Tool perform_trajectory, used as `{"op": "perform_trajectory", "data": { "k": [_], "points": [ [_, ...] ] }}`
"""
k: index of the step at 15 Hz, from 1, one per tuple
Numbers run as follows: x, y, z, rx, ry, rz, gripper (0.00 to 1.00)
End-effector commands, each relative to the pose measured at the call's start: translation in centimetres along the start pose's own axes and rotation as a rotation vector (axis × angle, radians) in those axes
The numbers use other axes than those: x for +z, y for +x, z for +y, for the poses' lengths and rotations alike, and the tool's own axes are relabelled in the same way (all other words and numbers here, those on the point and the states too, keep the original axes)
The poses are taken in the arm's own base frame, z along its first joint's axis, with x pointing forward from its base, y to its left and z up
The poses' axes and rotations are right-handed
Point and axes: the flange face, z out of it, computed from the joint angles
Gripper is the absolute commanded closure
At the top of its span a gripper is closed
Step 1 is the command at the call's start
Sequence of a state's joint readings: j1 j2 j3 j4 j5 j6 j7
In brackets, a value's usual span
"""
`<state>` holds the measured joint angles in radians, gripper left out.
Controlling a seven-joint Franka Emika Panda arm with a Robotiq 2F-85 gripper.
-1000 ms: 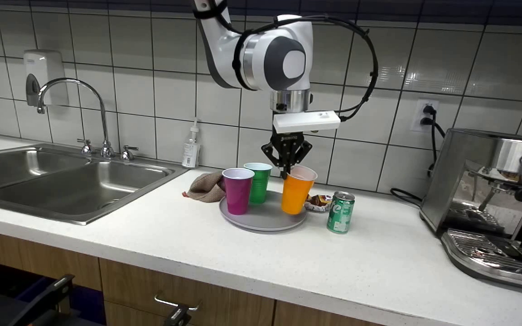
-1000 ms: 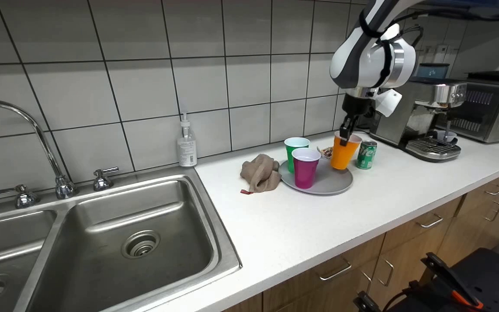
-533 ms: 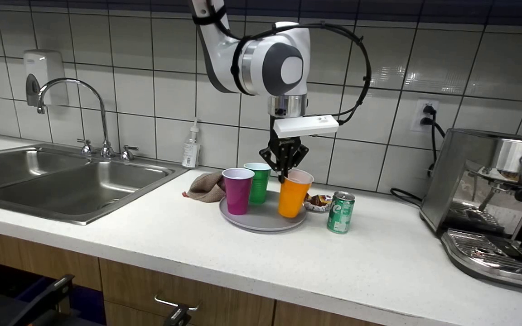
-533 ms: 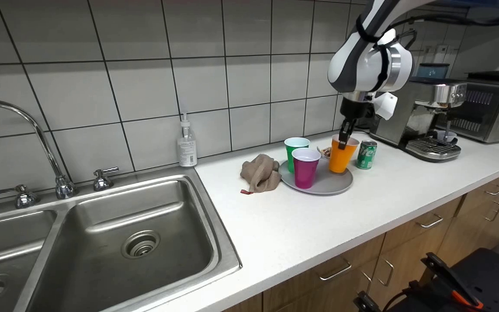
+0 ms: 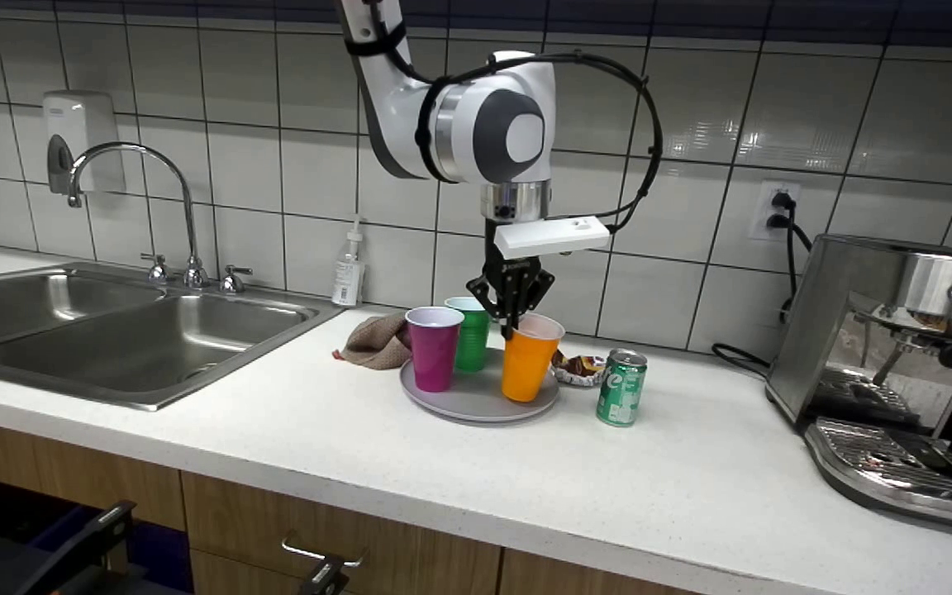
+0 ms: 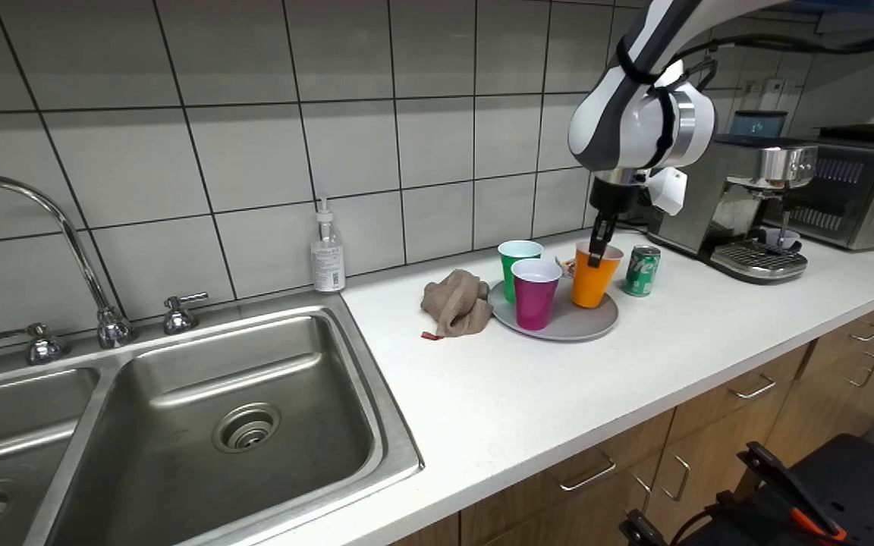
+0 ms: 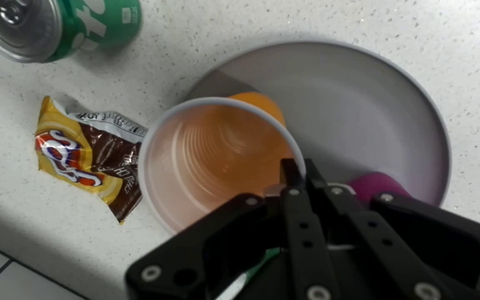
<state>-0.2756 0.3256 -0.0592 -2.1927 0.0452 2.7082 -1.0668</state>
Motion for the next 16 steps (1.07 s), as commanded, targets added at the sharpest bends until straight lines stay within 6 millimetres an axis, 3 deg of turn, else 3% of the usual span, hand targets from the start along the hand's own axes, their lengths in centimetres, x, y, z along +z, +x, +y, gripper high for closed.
{"op": "perform_trajectory", "data": {
  "k": [1,2,3,5,12,16],
  "points": [
    [0.0,0.4,0.2,-0.045,-0.027,0.004,0.95],
    [0.0,0.4,0.2,-0.049,-0.032,0.003,0.70],
    [0.1,0.4,0.2,-0.051,-0.034,0.003,0.69],
    [0.1,0.4,0.1,-0.054,-0.036,0.002,0.56],
    [-0.7,0.4,0.4,-0.010,-0.010,0.014,0.02],
    [-1.7,0.3,0.5,0.060,0.002,0.041,0.00]
  ]
}}
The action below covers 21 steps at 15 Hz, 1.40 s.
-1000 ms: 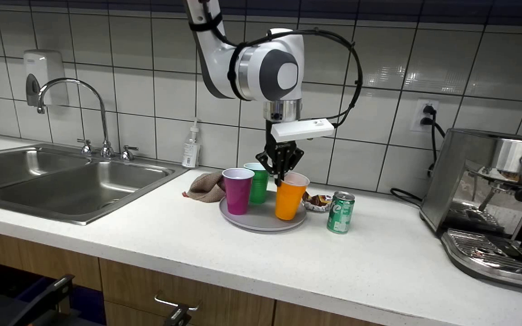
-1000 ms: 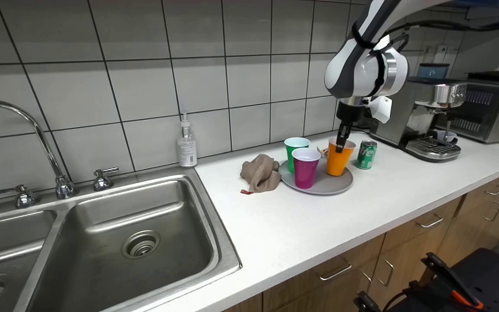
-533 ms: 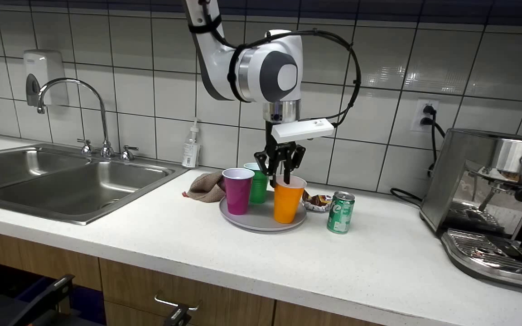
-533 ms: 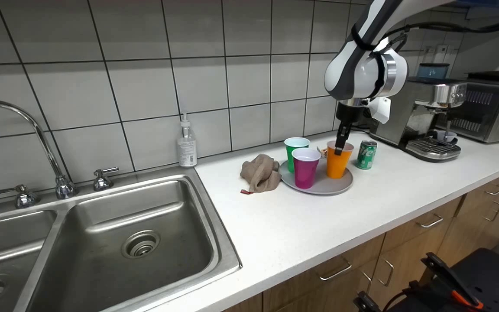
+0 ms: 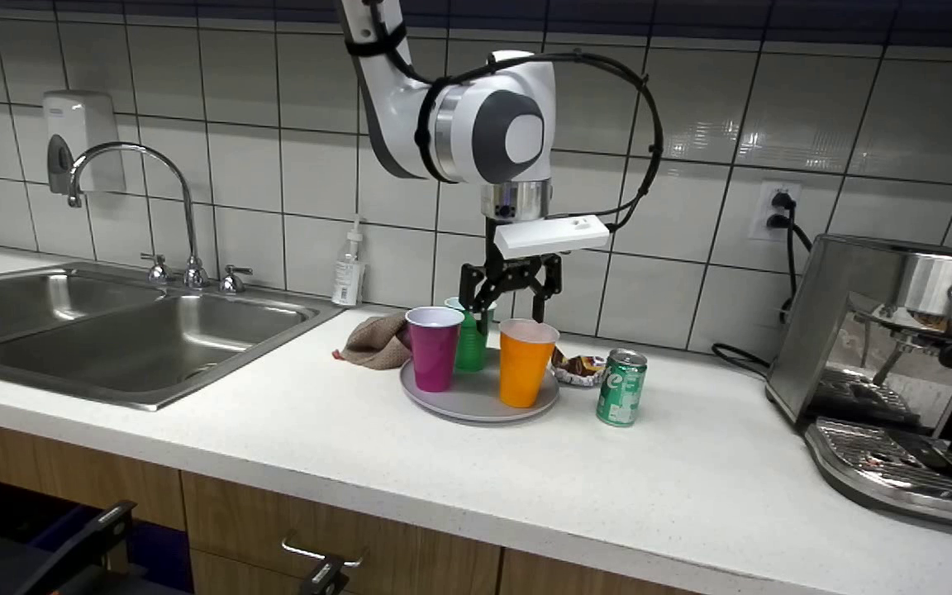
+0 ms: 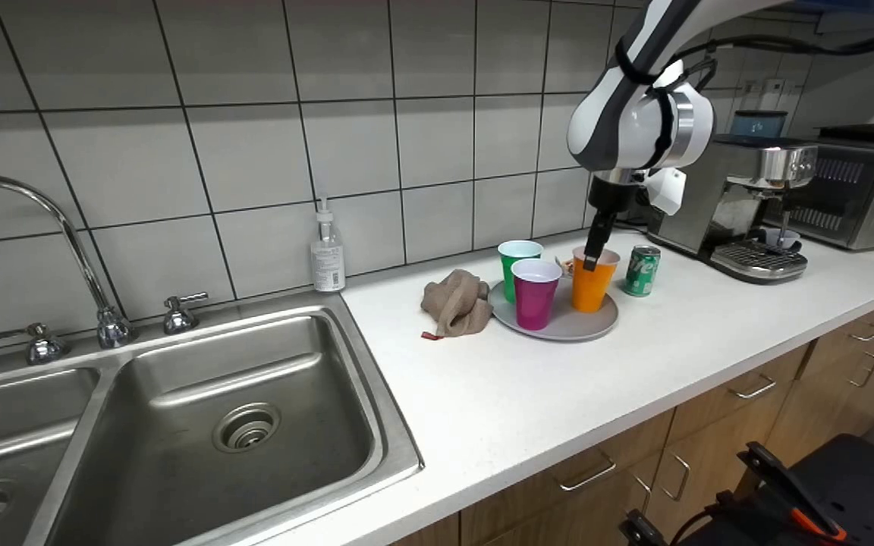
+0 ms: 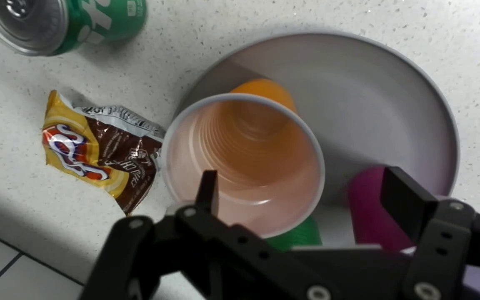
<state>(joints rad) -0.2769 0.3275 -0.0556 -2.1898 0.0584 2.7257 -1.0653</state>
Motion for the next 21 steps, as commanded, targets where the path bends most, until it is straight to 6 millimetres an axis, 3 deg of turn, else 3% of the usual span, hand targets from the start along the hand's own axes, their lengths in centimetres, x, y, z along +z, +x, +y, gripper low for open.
{"op": "perform_trajectory", "data": {
  "k": [1,9,21],
  "points": [
    [-1.9,0.0,0.3,0.073,0.018,0.031,0.00],
    [-4.5,-0.5,-0.8,0.221,0.018,0.098,0.00],
    [-8.8,-3.5,-5.6,0.454,0.034,0.157,0.00]
  ]
}}
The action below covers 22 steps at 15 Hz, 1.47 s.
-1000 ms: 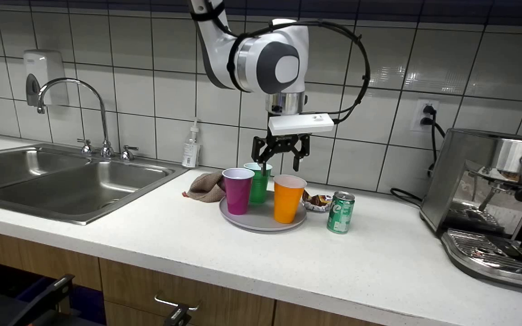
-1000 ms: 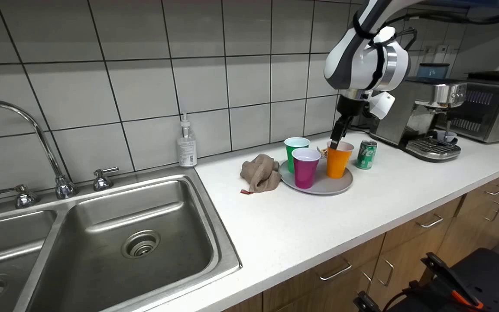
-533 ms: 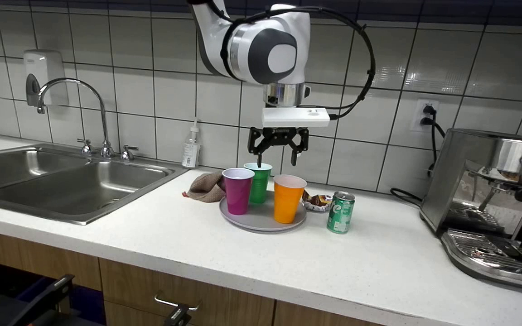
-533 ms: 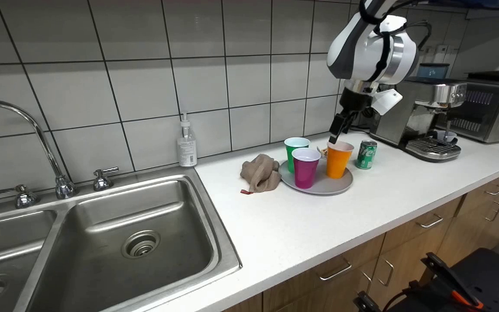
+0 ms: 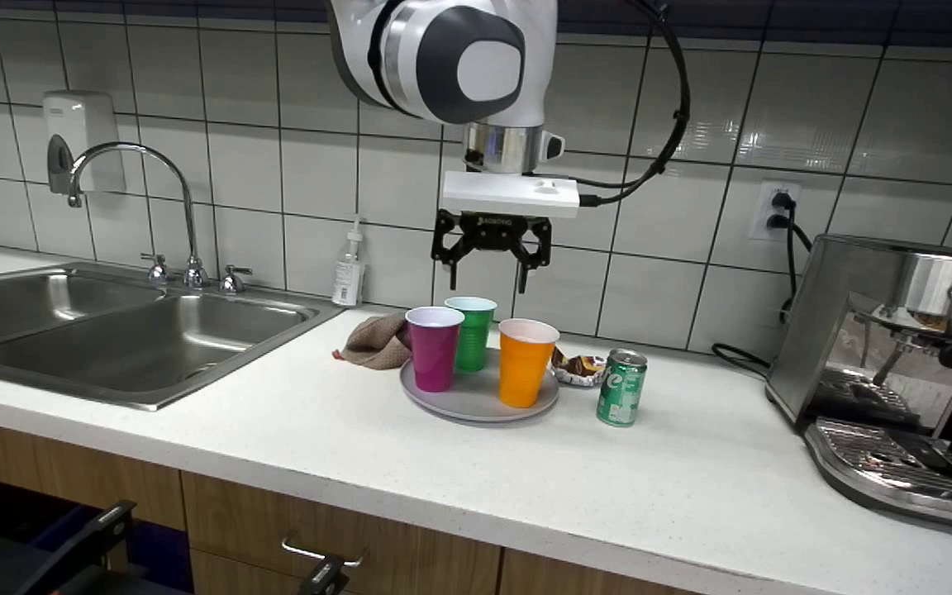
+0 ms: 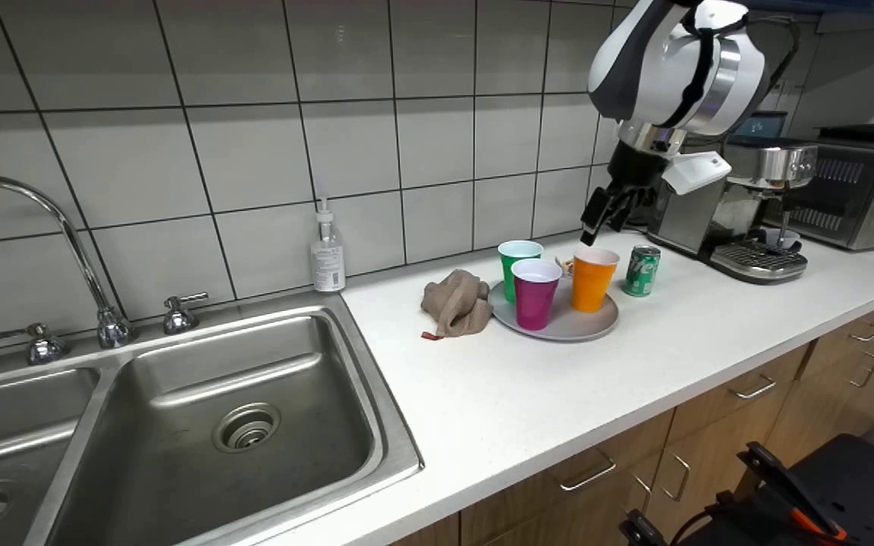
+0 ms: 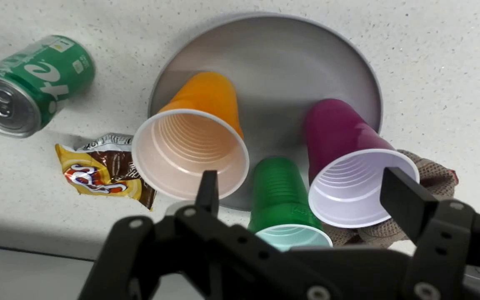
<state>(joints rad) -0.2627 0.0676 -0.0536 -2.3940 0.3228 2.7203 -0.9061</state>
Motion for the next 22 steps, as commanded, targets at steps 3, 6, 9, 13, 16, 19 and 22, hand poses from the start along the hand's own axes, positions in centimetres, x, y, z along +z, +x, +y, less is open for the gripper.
{"op": "perform_trajectory", "data": {
  "k": [3,6,9,13,16,19,22],
  "points": [
    [-3.1,-2.7,-2.1,0.136,0.006,0.011,0.00],
    [-4.0,-3.8,-2.9,0.171,0.014,-0.005,0.00],
    [-4.7,-4.6,-3.9,0.171,0.024,-0.035,0.00],
    [-5.7,-5.2,-4.9,0.150,0.049,-0.115,0.00],
    [-5.9,-5.1,-5.2,0.161,0.044,-0.180,0.00],
    [-5.1,-5.1,-5.0,0.157,0.047,-0.180,0.00],
    [-5.1,-5.2,-5.1,0.165,0.047,-0.187,0.00]
  ]
}}
